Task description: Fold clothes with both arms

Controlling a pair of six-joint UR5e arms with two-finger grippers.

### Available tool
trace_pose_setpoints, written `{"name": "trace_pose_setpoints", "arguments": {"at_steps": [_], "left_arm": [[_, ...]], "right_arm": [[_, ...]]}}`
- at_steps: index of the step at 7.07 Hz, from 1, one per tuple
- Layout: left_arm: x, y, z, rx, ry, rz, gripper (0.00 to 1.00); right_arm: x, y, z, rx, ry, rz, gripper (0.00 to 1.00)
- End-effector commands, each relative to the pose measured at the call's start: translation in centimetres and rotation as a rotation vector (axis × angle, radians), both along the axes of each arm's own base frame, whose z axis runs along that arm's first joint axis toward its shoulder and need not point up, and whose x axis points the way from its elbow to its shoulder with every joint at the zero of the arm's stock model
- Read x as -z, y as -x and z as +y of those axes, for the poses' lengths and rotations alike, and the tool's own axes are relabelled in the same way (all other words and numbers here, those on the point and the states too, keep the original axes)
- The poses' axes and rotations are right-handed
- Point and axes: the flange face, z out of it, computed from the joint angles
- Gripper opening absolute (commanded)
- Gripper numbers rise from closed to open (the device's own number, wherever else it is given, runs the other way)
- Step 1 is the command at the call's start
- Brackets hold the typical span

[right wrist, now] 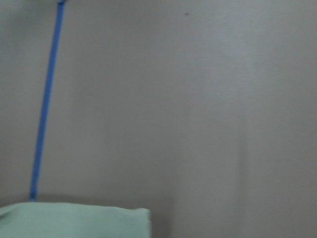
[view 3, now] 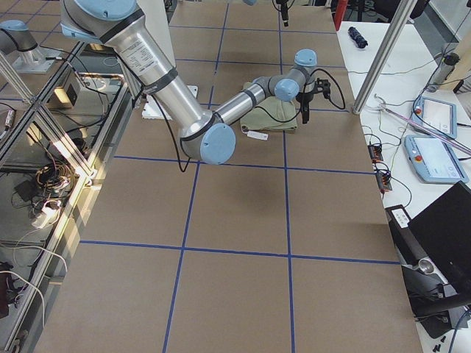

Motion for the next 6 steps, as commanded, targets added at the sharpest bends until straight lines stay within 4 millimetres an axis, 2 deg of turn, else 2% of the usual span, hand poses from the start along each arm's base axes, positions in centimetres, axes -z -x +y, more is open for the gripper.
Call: {"name": "trace_pose_setpoints", "arguments": {"at_steps": [1, 2, 3, 4, 5, 6], "left_arm": [[-6.4, 8.5, 1.3, -0.119, -0.085, -0.158, 1.00], [-9.3, 13.2, 2.4, -0.173, -0.153, -0.229, 1.00], [-11.5, 16.5, 3.9, -0.190, -0.149, -0.260, 1.00], [-13.6, 18.5, 6.0, -0.192, -0.069, -0.180, 1.00], [-14.0, 18.5, 6.5, -0.200, -0.058, -0.135, 1.00], [-15.1, 18.4, 6.4, -0.201, -0.041, -0.134, 1.00]], "right_arm": [[-11.2, -18.2, 2.5, 0.037, 0.021, -0.030, 1.00], [-15.7, -24.4, 3.7, 0.078, -0.030, -0.015, 1.00], [-20.3, -29.9, 5.7, 0.116, -0.047, 0.011, 1.00], [-24.0, -34.2, 8.1, 0.157, -0.058, 0.003, 1.00], [-26.7, -36.6, 10.1, 0.147, -0.020, -0.001, 1.00], [-28.5, -37.1, 11.3, 0.138, 0.005, 0.013, 1.00]]}}
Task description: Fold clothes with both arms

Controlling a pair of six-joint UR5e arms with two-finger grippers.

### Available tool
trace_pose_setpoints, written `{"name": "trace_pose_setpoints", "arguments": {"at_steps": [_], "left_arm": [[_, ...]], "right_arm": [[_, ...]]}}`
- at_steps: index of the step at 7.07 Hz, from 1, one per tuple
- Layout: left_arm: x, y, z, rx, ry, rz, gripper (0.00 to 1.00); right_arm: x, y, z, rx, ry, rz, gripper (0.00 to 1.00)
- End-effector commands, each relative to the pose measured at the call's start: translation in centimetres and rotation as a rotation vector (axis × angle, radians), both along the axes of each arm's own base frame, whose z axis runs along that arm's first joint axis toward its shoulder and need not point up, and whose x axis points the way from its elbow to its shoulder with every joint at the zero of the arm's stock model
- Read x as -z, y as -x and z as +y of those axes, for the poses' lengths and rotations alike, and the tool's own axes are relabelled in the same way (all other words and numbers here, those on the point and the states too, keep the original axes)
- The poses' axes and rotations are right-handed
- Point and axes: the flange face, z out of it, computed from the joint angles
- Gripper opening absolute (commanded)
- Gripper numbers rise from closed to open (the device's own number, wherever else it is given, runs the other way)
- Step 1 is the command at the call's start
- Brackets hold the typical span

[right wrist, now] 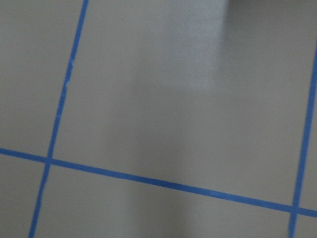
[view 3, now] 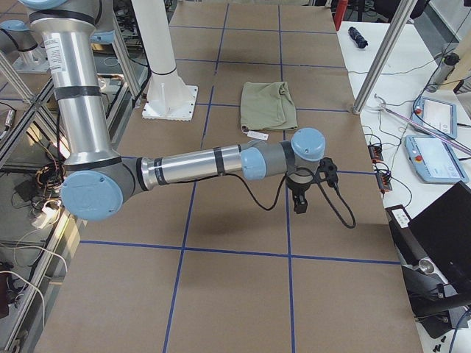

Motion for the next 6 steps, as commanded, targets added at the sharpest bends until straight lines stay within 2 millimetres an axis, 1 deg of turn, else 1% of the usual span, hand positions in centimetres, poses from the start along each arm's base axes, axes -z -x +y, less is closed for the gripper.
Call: {"name": "trace_pose_setpoints", "arguments": {"at_steps": [1, 2, 3, 4, 5, 6], "left_arm": [[-3.5, 0.4, 0.1, -0.006, 0.061, 0.016, 1.00], [-3.9, 0.5, 0.3, -0.007, 0.053, 0.015, 1.00], [-4.6, 0.8, 0.5, 0.002, 0.077, 0.012, 1.00], [-6.1, 1.3, 1.1, 0.013, 0.128, 0.004, 1.00], [-6.5, 1.6, 1.9, 0.018, 0.231, -0.005, 1.00], [-6.5, 1.7, 2.3, 0.019, 0.291, -0.011, 1.00]], "right_arm": [[-2.9, -2.4, 2.6, -0.010, 0.023, 0.005, 1.00], [-3.2, -2.6, 3.2, -0.011, 0.025, 0.014, 1.00], [-4.2, -2.6, 3.9, -0.018, 0.051, 0.017, 1.00], [-5.1, -2.9, 4.0, -0.059, 0.111, 0.053, 1.00], [-5.3, -3.2, 4.1, -0.116, 0.167, 0.085, 1.00], [-5.6, -3.3, 4.4, -0.120, 0.181, 0.086, 1.00]]}}
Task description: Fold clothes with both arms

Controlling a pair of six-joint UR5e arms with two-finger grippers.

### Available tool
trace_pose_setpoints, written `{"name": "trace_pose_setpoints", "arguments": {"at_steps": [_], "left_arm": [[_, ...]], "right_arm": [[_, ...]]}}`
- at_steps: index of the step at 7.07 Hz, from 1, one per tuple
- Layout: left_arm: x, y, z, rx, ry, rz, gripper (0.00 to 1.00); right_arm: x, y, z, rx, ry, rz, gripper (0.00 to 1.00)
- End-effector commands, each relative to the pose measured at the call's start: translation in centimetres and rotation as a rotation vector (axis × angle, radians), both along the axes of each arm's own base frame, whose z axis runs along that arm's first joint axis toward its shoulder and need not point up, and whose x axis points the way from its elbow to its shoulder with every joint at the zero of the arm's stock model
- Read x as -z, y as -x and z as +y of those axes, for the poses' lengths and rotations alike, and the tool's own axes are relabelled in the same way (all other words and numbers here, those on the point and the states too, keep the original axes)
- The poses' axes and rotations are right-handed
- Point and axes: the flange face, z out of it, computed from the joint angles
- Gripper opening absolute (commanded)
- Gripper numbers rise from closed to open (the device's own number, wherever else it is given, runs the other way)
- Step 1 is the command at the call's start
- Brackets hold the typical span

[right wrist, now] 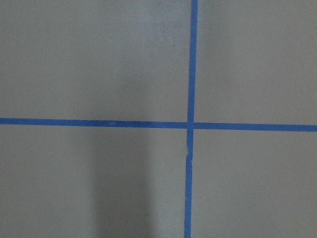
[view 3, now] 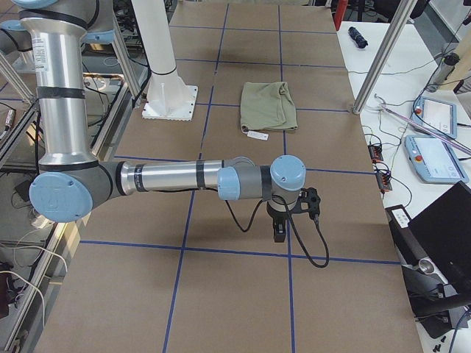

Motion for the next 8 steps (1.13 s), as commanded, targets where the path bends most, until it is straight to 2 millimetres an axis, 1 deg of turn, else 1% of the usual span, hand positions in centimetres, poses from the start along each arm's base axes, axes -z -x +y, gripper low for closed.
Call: {"name": "trace_pose_setpoints", "arguments": {"at_steps": [1, 2, 3, 4, 6, 7, 8], "left_arm": [[-1.3, 0.5, 1.0, -0.022, 0.090, -0.012, 1.00], [-2.1, 0.8, 1.4, -0.062, 0.064, -0.016, 1.00], [-2.3, 0.9, 1.4, -0.062, 0.066, -0.017, 1.00], [-2.3, 0.8, 1.3, -0.063, 0.065, -0.017, 1.00], [-2.3, 0.8, 1.4, -0.064, 0.066, -0.016, 1.00], [-2.4, 0.9, 1.7, -0.062, 0.069, -0.014, 1.00], [-2.5, 0.9, 1.8, -0.056, 0.077, -0.013, 1.00]], "right_arm": [[-0.7, -0.9, 0.6, -0.030, 0.081, 0.016, 1.00], [-1.4, -2.2, 1.3, -0.018, 0.087, 0.019, 1.00], [-2.9, -3.6, 2.9, 0.010, 0.067, 0.018, 1.00], [-3.7, -5.0, 4.1, 0.010, 0.054, 0.017, 1.00], [-5.6, -5.3, 6.1, -0.009, 0.098, 0.006, 1.00], [-6.1, -5.3, 6.7, -0.011, 0.110, 0.011, 1.00], [-6.1, -5.3, 6.7, -0.013, 0.111, 0.011, 1.00]]}}
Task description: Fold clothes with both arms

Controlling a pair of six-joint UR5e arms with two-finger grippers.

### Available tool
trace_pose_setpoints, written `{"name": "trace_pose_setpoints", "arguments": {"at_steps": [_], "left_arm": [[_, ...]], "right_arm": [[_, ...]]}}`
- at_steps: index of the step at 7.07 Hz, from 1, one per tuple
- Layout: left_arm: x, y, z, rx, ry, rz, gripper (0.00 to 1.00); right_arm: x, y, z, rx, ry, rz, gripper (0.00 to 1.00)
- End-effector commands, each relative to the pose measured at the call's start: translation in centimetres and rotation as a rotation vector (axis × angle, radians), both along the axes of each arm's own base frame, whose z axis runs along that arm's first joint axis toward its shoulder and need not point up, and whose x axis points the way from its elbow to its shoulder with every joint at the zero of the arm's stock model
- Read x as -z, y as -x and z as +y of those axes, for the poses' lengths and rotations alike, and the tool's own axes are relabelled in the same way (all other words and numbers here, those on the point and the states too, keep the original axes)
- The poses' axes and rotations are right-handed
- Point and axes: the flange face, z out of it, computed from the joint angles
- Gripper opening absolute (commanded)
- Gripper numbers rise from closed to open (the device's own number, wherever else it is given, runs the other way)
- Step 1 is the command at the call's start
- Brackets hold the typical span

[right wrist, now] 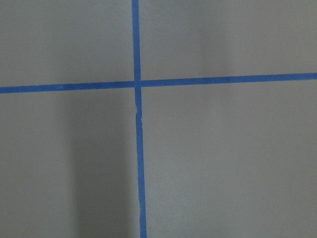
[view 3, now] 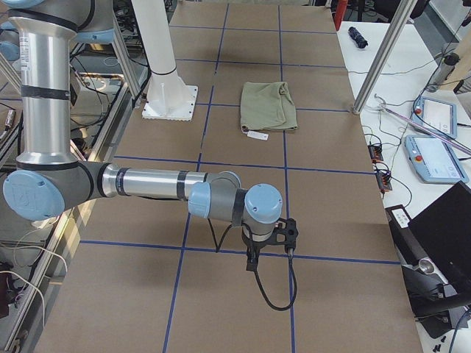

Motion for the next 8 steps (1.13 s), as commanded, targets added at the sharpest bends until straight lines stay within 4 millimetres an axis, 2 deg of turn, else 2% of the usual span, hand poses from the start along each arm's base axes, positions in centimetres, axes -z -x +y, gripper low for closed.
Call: {"name": "trace_pose_setpoints", "arguments": {"at_steps": [1, 2, 8], "left_arm": [[-0.10, 0.01, 0.09, 0.045, 0.043, 0.003, 1.00], [0.14, -0.08, 0.00, 0.094, 0.084, 0.005, 1.00], [0.27, -0.14, -0.07, 0.097, 0.087, 0.013, 1.00]], "right_arm": [[-0.39, 0.04, 0.38, -0.002, 0.009, 0.001, 1.00], [-0.48, 0.03, 0.39, 0.000, 0.010, 0.002, 1.00], [-0.26, 0.07, 0.14, 0.000, 0.005, 0.005, 1.00]]}}
